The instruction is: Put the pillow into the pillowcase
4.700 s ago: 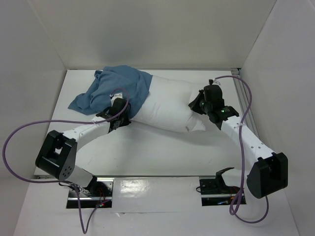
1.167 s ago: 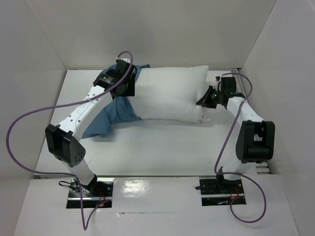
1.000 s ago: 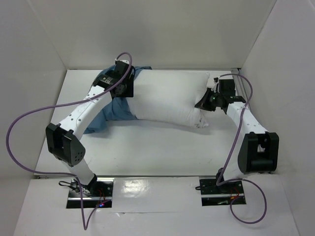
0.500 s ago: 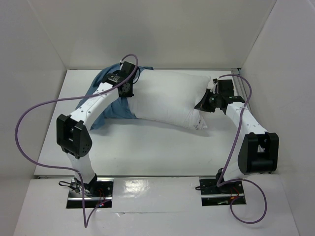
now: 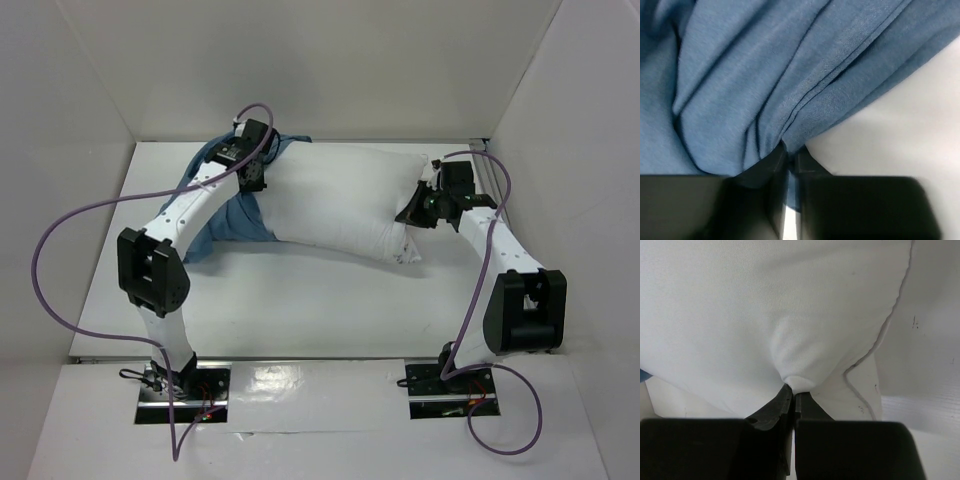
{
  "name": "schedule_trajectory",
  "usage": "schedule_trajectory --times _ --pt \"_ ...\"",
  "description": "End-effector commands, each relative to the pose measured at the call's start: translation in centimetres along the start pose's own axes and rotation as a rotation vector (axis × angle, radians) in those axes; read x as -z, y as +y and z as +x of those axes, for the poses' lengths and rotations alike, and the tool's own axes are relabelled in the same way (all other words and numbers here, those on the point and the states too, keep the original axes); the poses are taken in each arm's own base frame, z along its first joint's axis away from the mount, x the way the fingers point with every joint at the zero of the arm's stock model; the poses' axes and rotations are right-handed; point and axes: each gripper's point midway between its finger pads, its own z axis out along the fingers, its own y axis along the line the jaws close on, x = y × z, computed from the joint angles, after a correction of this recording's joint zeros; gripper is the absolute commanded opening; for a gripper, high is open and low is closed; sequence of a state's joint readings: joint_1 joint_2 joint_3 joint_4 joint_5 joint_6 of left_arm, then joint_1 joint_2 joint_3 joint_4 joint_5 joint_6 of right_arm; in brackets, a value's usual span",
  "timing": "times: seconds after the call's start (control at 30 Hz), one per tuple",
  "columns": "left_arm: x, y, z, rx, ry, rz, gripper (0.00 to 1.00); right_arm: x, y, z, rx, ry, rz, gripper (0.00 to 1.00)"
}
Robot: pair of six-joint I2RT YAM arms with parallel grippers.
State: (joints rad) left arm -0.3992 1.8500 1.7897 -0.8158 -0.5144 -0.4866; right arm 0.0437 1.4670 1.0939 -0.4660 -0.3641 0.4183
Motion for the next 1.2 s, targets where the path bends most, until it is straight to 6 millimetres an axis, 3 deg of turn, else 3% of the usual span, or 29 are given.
schedule_trajectory --times 0.0,0.03,0.07,0.13,0.2,0.23,0.27,0.3,0.33,0.37,0.43,0.47,0.5,0.53,0.57,0.67,0.77,0.9,0.97,1.03,1.1,1.13,1.17 --pt "0.4 0.5 -1.4 0.038 -0.03 -0.014 0.17 1.1 0.9 -0.7 0.033 -0.019 0.003 0.0" --pt "0.4 0.2 -1.3 0.024 -0.02 0.009 0.0 1.1 0.7 -0.8 0.033 -0.023 0.011 0.0" --pt "1.1 0.0 -1.8 0.019 -0.033 0.031 0.0 1.1 0.8 -0.8 0.021 -0.023 0.011 0.0" --pt "2.7 -2.4 -1.6 -0.036 -0.039 0.117 0.0 1.3 1.1 -1.2 0.019 -0.041 0.002 0.0" --pt "5.0 -5.9 -1.6 -0.09 -0.037 0.275 0.0 1.2 2.2 -1.2 0.029 -0.045 -0.019 0.0" --pt "7.6 -8.4 -2.0 -0.11 -0.053 0.374 0.0 1.1 2.8 -1.5 0.026 -0.052 -0.032 0.0" --pt "9.1 -11.6 -0.8 -0.127 0.0 0.521 0.0 0.8 4.2 -1.6 0.028 -0.054 -0.056 0.0" --pt "10.6 -13.6 -0.4 -0.124 0.02 0.604 0.0 0.7 4.9 -1.4 0.029 -0.054 -0.07 0.0" --pt "13.5 -16.5 -0.1 -0.142 0.014 0.715 0.0 0.5 5.9 -1.5 0.028 -0.053 -0.096 0.0" --pt "15.2 -19.2 1.3 -0.156 0.068 0.841 0.0 0.0 7.5 -1.0 0.041 -0.046 -0.138 0.0" --pt "18.9 -23.6 1.6 -0.137 0.076 1.019 0.0 0.0 9.8 -0.6 0.015 -0.039 -0.203 0.0" --pt "20.7 -25.2 2.6 -0.149 0.122 1.129 0.0 -0.3 11.4 0.3 0.023 -0.029 -0.247 0.0" --pt "20.3 -27.0 3.7 -0.143 0.18 1.164 0.0 -0.5 12.2 0.8 -0.009 -0.02 -0.265 0.0" --pt "21.7 -28.0 3.4 -0.147 0.175 1.224 0.0 -0.4 12.7 1.7 -0.015 -0.013 -0.281 0.0" --pt "22.8 -28.8 4.3 -0.173 0.213 1.286 0.0 -0.4 13.7 2.1 -0.012 -0.032 -0.299 0.0" --pt "22.1 -28.9 3.9 -0.164 0.213 1.283 0.0 0.5 13.9 3.1 -0.066 -0.063 -0.323 0.0" --pt "21.1 -25.8 2.5 -0.136 0.17 1.208 0.0 1.9 14.1 3.1 -0.085 -0.109 -0.357 0.0" --pt "19.3 -21.9 1.4 -0.143 0.1 1.06 0.0 2.3 13.1 4.0 -0.089 -0.115 -0.342 0.0" --pt "17.8 -19.7 1.3 -0.162 0.112 0.98 0.13 2.8 13.3 4.5 -0.082 -0.11 -0.349 0.0" --pt "17.3 -18.1 1.4 -0.186 0.124 0.93 0.19 2.9 12.8 5.5 -0.058 -0.092 -0.326 0.0" --pt "17.9 -17.1 0.2 -0.193 0.086 0.917 0.4 3.7 12.7 5.4 -0.036 -0.1 -0.316 0.01" --pt "18.2 -16.2 -0.5 -0.191 0.064 0.897 0.49 3.9 12.6 5.4 0.0 -0.099 -0.308 0.08" --pt "18.4 -15.5 -0.7 -0.189 0.056 0.875 0.65 4.1 12.5 5.2 0.019 -0.104 -0.292 0.18"
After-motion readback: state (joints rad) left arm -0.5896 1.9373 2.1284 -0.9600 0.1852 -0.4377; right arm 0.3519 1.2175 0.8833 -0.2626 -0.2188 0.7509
